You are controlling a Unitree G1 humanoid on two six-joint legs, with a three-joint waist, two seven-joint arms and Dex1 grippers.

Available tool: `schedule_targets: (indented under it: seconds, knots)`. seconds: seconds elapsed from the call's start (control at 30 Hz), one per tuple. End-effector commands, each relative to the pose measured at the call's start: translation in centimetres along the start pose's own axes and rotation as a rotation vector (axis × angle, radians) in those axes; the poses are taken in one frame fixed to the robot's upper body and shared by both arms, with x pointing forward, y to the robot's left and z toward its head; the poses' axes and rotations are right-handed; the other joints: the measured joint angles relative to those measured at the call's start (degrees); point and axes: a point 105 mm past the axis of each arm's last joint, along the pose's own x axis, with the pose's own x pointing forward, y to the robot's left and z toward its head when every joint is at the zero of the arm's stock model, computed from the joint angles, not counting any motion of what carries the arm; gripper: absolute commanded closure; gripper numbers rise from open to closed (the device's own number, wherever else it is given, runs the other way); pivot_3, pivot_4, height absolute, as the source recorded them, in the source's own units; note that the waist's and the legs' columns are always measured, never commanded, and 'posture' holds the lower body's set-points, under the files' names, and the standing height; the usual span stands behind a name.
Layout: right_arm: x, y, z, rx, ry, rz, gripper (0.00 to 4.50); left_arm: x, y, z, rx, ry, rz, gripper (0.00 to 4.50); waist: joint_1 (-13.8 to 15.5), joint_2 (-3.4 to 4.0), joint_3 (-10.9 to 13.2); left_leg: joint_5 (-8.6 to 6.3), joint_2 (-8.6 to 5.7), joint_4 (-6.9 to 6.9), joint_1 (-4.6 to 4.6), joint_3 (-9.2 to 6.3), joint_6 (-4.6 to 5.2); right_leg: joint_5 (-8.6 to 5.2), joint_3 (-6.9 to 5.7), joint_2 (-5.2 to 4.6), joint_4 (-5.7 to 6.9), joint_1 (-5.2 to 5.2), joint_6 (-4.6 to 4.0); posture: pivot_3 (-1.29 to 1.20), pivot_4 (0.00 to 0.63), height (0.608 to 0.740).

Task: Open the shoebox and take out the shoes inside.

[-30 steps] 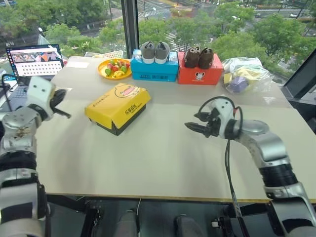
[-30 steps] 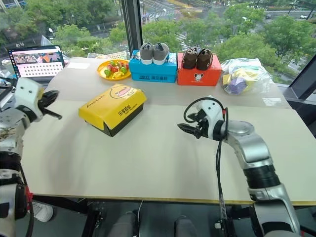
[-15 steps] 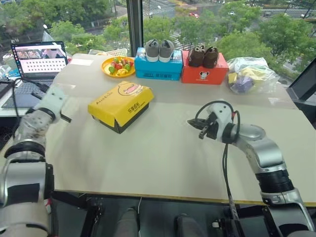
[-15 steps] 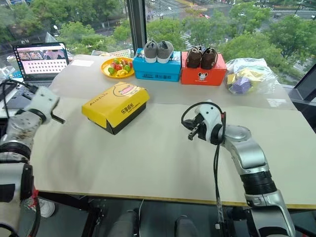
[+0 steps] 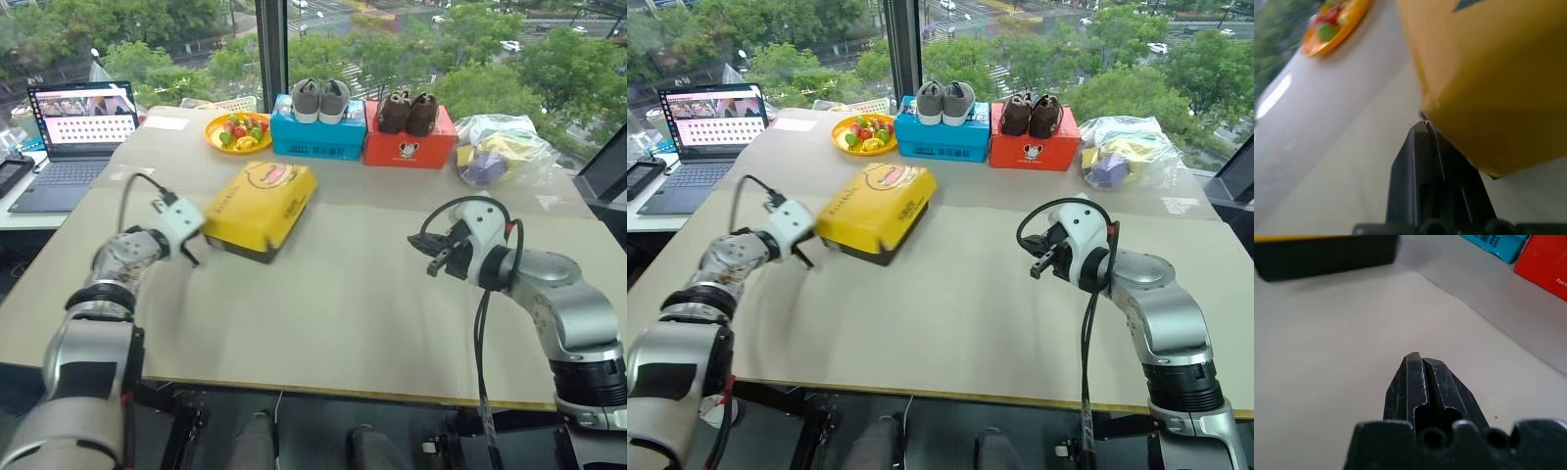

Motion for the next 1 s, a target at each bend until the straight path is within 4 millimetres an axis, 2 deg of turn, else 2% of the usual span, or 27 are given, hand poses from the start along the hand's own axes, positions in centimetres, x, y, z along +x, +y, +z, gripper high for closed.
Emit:
schedule_targets:
  seconds: [0.03, 0.1, 0.17, 0.23, 0.33, 0.5, 0.53, 0.6, 0.7, 0.83, 0.93, 1.0]
  knots:
    - [-0.7, -1.3, 1.1, -0.037, -0.041, -0.048, 4.26, 0.6, -2.2, 4.3, 0.035, -0.229, -0.198, 4.50, -0.21, 0.00, 0.00, 0.00, 0.00, -0.01, 0.00, 0.00, 0.01, 0.00, 0.01, 0.01, 0.00, -0.02, 0.00, 0.00, 0.150, 0.739]
    - [-0.4, -1.5, 0.8, -0.039, -0.034, -0.048, 4.26, 0.7, -4.7, 5.0, 0.025, -0.293, -0.350, 4.50, -0.32, 0.00, 0.00, 0.00, 0.00, -0.03, 0.01, 0.00, 0.01, 0.00, 0.02, 0.01, 0.01, -0.01, 0.00, 0.00, 0.150, 0.739]
    - [-0.1, -1.8, 0.5, -0.047, -0.028, -0.055, 4.26, 0.4, -6.7, 4.9, 0.018, -0.312, -0.467, 4.50, -0.57, 0.00, 0.00, 0.01, 0.00, 0.00, 0.02, -0.01, 0.02, 0.00, 0.02, 0.01, 0.02, 0.03, 0.00, 0.00, 0.150, 0.739]
    - [0.1, -2.2, 0.5, -0.053, -0.030, -0.063, 4.26, 0.0, -7.2, 4.7, 0.002, -0.315, -0.503, 4.50, -1.06, 0.01, 0.00, 0.01, 0.00, 0.02, 0.04, -0.01, 0.02, 0.00, 0.04, 0.01, 0.04, 0.05, 0.00, 0.00, 0.150, 0.739]
    - [1.1, -3.3, 0.6, -0.035, -0.065, -0.082, 4.26, -0.8, -5.4, 3.3, -0.047, -0.250, -0.427, 4.50, -2.27, 0.00, 0.00, 0.01, 0.02, 0.03, 0.06, -0.03, 0.04, 0.00, 0.08, 0.05, 0.11, 0.00, 0.00, 0.00, 0.150, 0.739]
    - [4.4, -4.9, 0.1, -0.024, -0.105, -0.113, 4.26, -1.6, -3.2, 0.3, -0.040, -0.071, -0.284, 4.50, -3.73, 0.01, 0.00, 0.03, 0.01, 0.08, 0.23, -0.11, 0.06, 0.01, 0.09, 0.07, 0.14, 0.16, 0.01, 0.00, 0.150, 0.739]
    - [5.6, -5.2, 0.0, -0.029, -0.105, -0.116, 4.26, -1.8, -2.2, -0.1, -0.039, -0.040, -0.214, 4.50, -3.77, 0.01, 0.00, 0.03, 0.00, 0.08, 0.24, -0.11, 0.07, 0.01, 0.09, 0.06, 0.14, 0.16, 0.01, 0.00, 0.150, 0.739]
    - [7.6, -5.4, -0.3, -0.047, -0.096, -0.122, 4.26, -1.9, -0.4, -0.5, -0.060, -0.018, -0.087, 4.50, -3.81, 0.01, 0.00, 0.03, 0.01, 0.07, 0.26, -0.11, 0.07, 0.01, 0.08, 0.06, 0.14, 0.19, 0.02, 0.00, 0.150, 0.739]
    - [10.1, -4.9, -0.4, -0.091, -0.086, -0.126, 4.26, -1.6, 1.1, 0.0, -0.116, -0.051, 0.066, 4.50, -3.80, 0.02, 0.01, 0.04, 0.00, 0.02, 0.20, -0.11, 0.07, 0.01, 0.07, 0.05, 0.14, 0.10, 0.02, 0.00, 0.150, 0.739]
    - [12.5, -3.3, -0.5, -0.097, -0.076, -0.113, 4.26, -0.3, 1.2, 1.3, -0.200, -0.135, 0.198, 4.50, -3.37, 0.02, 0.01, 0.04, -0.01, -0.05, 0.14, -0.12, 0.07, 0.01, 0.05, 0.03, 0.12, 0.05, 0.02, 0.00, 0.150, 0.739]
    - [13.4, -2.3, -0.6, -0.094, -0.075, -0.096, 4.26, 0.3, 0.7, 2.0, -0.239, -0.172, 0.227, 4.50, -3.01, 0.02, 0.01, 0.04, 0.00, -0.06, 0.12, -0.13, 0.07, 0.01, 0.03, 0.03, 0.12, 0.06, 0.02, 0.00, 0.150, 0.739]
    - [14.6, -0.3, -0.5, -0.085, -0.075, -0.043, 4.26, 2.4, -1.7, 3.6, -0.283, -0.225, 0.204, 4.50, -3.02, 0.03, 0.01, 0.04, 0.00, -0.07, 0.13, -0.12, 0.07, 0.01, 0.04, 0.04, 0.14, 0.05, 0.02, 0.00, 0.150, 0.739]
